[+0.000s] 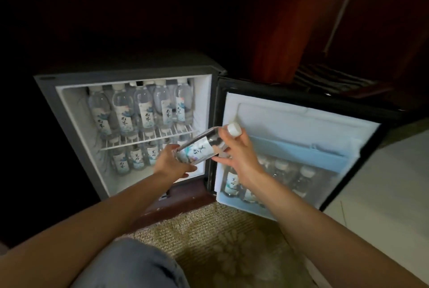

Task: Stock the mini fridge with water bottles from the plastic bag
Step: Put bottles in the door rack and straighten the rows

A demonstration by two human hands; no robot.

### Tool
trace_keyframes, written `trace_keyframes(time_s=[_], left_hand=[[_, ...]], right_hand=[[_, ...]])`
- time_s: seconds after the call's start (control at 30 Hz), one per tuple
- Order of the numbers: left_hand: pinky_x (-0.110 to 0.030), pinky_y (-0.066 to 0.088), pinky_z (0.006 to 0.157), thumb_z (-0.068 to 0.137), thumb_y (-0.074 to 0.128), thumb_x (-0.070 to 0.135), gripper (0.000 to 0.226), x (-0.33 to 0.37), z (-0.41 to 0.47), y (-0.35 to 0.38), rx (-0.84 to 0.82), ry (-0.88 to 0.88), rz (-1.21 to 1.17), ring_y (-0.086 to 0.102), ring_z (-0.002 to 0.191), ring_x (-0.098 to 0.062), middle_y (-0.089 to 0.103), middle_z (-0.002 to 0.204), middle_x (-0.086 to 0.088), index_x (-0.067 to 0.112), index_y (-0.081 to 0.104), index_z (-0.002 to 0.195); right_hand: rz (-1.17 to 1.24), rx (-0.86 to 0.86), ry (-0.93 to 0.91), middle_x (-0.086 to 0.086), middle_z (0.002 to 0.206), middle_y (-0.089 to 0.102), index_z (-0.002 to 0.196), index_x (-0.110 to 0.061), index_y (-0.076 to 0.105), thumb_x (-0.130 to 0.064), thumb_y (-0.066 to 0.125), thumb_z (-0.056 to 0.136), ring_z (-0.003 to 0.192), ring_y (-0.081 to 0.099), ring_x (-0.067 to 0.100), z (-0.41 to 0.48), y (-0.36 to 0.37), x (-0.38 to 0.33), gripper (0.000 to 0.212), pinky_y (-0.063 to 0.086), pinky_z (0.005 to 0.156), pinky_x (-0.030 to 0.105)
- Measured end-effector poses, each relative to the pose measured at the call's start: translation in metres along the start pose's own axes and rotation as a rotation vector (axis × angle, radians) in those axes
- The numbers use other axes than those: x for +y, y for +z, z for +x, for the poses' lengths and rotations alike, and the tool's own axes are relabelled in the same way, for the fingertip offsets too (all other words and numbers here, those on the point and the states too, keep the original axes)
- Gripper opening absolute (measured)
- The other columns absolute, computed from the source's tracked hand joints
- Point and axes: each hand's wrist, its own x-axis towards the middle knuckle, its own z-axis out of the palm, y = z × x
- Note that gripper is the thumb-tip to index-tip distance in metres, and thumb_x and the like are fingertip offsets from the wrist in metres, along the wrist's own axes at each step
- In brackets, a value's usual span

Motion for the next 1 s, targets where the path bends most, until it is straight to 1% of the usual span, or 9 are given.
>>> trace_keyframes(time_s=[0.2,0.3,0.37,0.43,0.57,0.67,0.73,0.83,1.0], left_hand=[[-0.026,0.057,0.056,0.07,0.078,-0.003,0.072,0.06,-0.048,0.022,-0.024,0.181,0.013,0.06,0.072,-0.014,0.052,0.088,0.002,0.014,0.044,0.13],[-0.041,0.058,0.076,0.071,0.081,0.007,0.073,0.088,-0.054,0.048,0.044,0.29,0.023,0.062,0.09,-0.024,0.055,0.113,-0.003,0.021,0.044,0.133],[-0.038,0.054,0.085,0.074,0.08,0.013,0.071,0.101,-0.051,0.065,0.066,0.356,0.037,0.059,0.105,-0.025,0.052,0.129,-0.003,0.023,0.043,0.134],[-0.03,0.05,0.083,0.076,0.078,0.016,0.068,0.109,-0.047,0.081,0.047,0.396,0.039,0.054,0.107,-0.02,0.05,0.132,-0.002,0.024,0.044,0.134],[-0.028,0.048,0.085,0.078,0.077,0.022,0.063,0.114,-0.039,0.102,0.012,0.402,0.091,0.053,0.113,-0.02,0.052,0.132,-0.003,0.025,0.047,0.134],[-0.027,0.049,0.086,0.079,0.075,0.029,0.053,0.114,-0.036,0.108,0.046,0.457,0.138,0.054,0.114,-0.019,0.055,0.129,-0.001,0.024,0.055,0.128],[-0.028,0.048,0.084,0.083,0.071,0.031,0.048,0.112,-0.033,0.109,0.053,0.491,0.192,0.055,0.113,-0.019,0.055,0.129,-0.001,0.025,0.055,0.128],[-0.03,0.047,0.082,0.089,0.063,0.035,0.054,0.107,-0.03,0.107,-0.004,0.518,0.331,0.054,0.115,-0.022,0.053,0.132,-0.004,0.029,0.042,0.138],[-0.029,0.046,0.077,0.093,0.053,0.042,0.061,0.101,-0.031,0.112,0.012,0.545,0.459,0.056,0.114,-0.026,0.05,0.136,-0.008,0.033,0.024,0.146]], right_hand=[[0.134,0.11,-0.073,0.012,0.123,0.059,0.126,-0.012,0.043,-0.021,0.06,0.093,0.1,0.067,0.031,-0.038,-0.05,-0.04,0.039,0.059,0.08,0.043],[0.137,0.213,-0.106,0.013,0.122,0.062,0.128,-0.007,0.044,-0.027,0.058,0.093,0.096,0.067,0.022,-0.04,-0.074,-0.058,0.043,0.059,0.077,0.033],[0.072,0.271,-0.093,0.013,0.123,0.062,0.129,-0.006,0.046,-0.036,0.054,0.094,0.095,0.066,0.02,-0.037,-0.09,-0.067,0.047,0.06,0.067,0.025],[0.015,0.33,-0.035,0.01,0.119,0.06,0.127,-0.008,0.046,-0.044,0.049,0.095,0.089,0.067,0.019,-0.032,-0.106,-0.071,0.048,0.057,0.054,0.022],[-0.343,0.421,0.005,0.0,0.099,0.059,0.115,-0.014,0.05,-0.056,0.034,0.096,0.067,0.065,0.014,-0.028,-0.132,-0.068,0.049,0.053,0.051,0.025],[-0.688,0.474,-0.054,0.002,0.082,0.06,0.102,-0.01,0.057,-0.058,0.026,0.097,0.065,0.065,0.021,-0.023,-0.15,-0.058,0.058,0.057,0.067,0.042],[-0.845,0.551,-0.101,0.013,0.091,0.064,0.1,-0.008,0.058,-0.068,0.021,0.091,0.072,0.067,0.028,-0.017,-0.156,-0.054,0.072,0.056,0.075,0.05],[-0.943,0.602,-0.123,0.013,0.121,0.053,0.123,-0.018,0.047,-0.067,0.023,0.09,0.081,0.066,0.031,-0.009,-0.162,-0.046,0.064,0.057,0.072,0.05],[-0.849,0.674,-0.211,0.004,0.107,0.057,0.111,-0.021,0.046,-0.059,0.04,0.092,0.077,0.066,0.025,-0.013,-0.165,-0.043,0.042,0.058,0.067,0.046]])
